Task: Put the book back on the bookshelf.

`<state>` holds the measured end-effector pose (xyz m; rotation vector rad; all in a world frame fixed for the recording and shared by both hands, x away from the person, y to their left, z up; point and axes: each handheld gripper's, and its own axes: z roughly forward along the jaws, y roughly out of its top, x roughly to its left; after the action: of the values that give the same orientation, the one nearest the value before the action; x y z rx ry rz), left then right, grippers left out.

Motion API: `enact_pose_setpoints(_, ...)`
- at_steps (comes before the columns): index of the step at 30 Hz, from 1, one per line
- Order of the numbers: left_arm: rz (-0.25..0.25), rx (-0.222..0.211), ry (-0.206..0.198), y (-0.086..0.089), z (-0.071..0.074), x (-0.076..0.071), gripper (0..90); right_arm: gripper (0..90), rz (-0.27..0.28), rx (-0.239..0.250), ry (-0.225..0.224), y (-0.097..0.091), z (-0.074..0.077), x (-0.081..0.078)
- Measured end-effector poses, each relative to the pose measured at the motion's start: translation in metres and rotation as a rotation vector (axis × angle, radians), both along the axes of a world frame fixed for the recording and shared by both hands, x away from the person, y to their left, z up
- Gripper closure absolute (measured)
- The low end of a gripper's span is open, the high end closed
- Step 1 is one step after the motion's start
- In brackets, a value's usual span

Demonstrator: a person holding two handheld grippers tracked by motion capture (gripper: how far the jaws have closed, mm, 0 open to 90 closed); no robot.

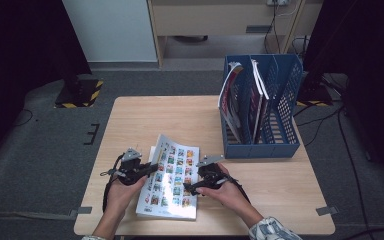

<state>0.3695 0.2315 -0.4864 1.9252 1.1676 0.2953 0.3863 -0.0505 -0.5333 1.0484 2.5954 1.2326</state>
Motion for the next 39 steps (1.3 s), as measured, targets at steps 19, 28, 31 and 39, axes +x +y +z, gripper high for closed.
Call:
enact_pose_setpoints(19, -0.030, -0.044, -0.047, -0.001, 0.012, -0.003, 79.3, 7.0, -0.017, 0.032, 0.018, -0.003, 0.000, 0.004)
enact_pose_setpoints(28, -0.033, -0.013, -0.023, -0.002, 0.011, -0.002, 79.2, 8.5, -0.006, 0.027, 0.016, -0.001, 0.000, 0.007)
enact_pose_setpoints(31, -0.035, -0.021, -0.010, 0.000, 0.009, 0.000, 78.8, 8.2, -0.002, 0.010, 0.011, 0.001, 0.000, 0.008)
enact_pose_setpoints(39, -0.025, -0.046, 0.070, 0.008, -0.008, 0.010, 66.7, 7.5, 0.002, 0.014, 0.020, 0.001, 0.000, 0.009)
